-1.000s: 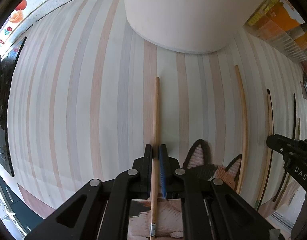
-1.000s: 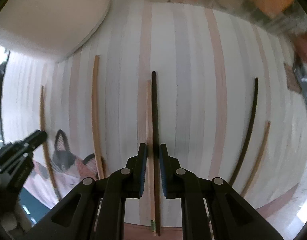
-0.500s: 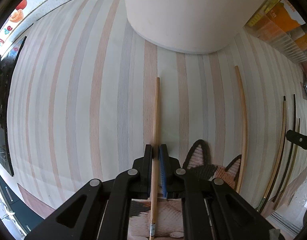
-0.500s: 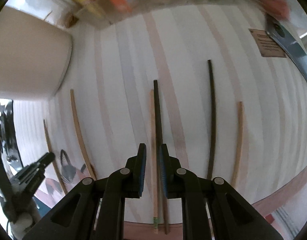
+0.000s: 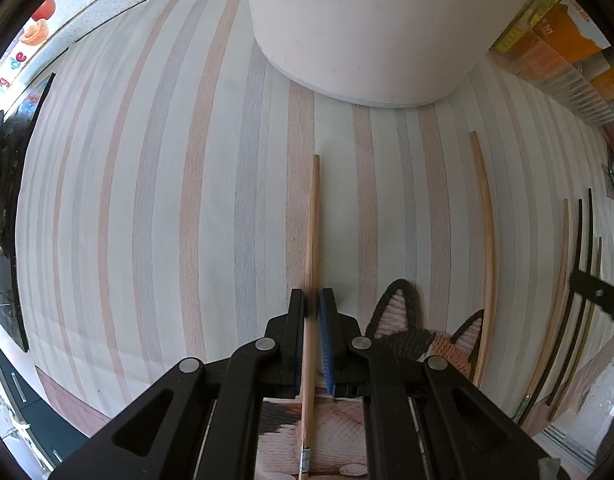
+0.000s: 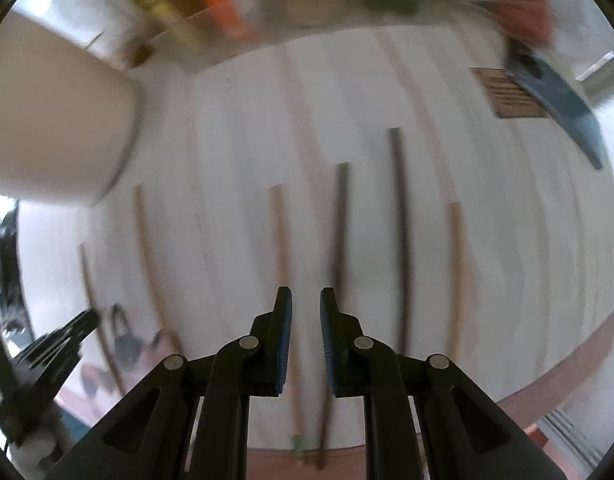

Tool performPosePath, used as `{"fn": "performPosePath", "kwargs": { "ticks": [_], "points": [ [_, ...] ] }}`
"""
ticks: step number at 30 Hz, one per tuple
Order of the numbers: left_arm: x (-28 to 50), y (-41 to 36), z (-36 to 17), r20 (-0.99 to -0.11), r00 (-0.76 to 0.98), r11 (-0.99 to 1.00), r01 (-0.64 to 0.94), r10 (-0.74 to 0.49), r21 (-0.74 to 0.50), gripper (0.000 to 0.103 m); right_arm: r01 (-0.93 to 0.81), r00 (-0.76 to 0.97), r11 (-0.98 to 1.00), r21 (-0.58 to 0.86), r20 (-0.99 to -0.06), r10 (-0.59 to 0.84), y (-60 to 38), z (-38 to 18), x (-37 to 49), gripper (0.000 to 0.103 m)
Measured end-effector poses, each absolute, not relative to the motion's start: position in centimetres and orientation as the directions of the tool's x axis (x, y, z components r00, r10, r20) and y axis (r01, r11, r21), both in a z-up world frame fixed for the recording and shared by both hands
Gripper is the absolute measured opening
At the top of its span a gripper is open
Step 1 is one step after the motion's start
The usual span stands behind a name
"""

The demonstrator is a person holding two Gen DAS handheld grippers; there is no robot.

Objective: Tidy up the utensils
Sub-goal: 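Lift both held chopsticks and carry them up toward the cream holder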

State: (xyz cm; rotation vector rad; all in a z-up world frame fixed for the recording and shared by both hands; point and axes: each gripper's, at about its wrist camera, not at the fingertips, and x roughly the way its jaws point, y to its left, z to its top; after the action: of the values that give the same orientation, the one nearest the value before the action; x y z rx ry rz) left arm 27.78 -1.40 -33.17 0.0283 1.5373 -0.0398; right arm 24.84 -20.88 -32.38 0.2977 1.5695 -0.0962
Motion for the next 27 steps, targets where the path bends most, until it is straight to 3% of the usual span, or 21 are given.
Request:
{"fn": "performPosePath", "kwargs": {
  "ticks": [7,9,11,15,27],
  "points": [
    [28.1,-1.8,-33.2,-0.999,0.035,0.999,0.049,0.003,0.005,0.005,0.171,-0.04,0.985,-0.029,-0.999,-0.023,-16.0,-35.4,24.7,0.017],
    [28.0,-2.1,-33.2,-0.999,0.049,0.998,0.053,0.01,0.012,0.004,0.149,-0.024,0.987,-0.064,-0.998,-0.061,-13.9,-35.8,24.2,0.01],
    [27.8,-2.1,-33.2,-0.998,0.062,0.999,0.05,0.011,0.014,0.004,0.14,-0.004,0.986,-0.092,-0.996,-0.092,-12.2,-36.0,24.1,0.009],
    [26.5,-1.7,-31.3,-0.993,0.121,0.998,0.055,0.012,0.019,0.004,0.155,0.036,0.988,0.001,-0.999,-0.005,-11.5,-35.9,22.9,0.007],
    [23.2,0.4,-20.9,-0.934,0.35,0.997,0.008,-0.075,-0.077,0.004,0.061,0.294,0.99,0.126,-0.95,0.102,-11.3,-26.9,21.6,0.007]
  ]
}}
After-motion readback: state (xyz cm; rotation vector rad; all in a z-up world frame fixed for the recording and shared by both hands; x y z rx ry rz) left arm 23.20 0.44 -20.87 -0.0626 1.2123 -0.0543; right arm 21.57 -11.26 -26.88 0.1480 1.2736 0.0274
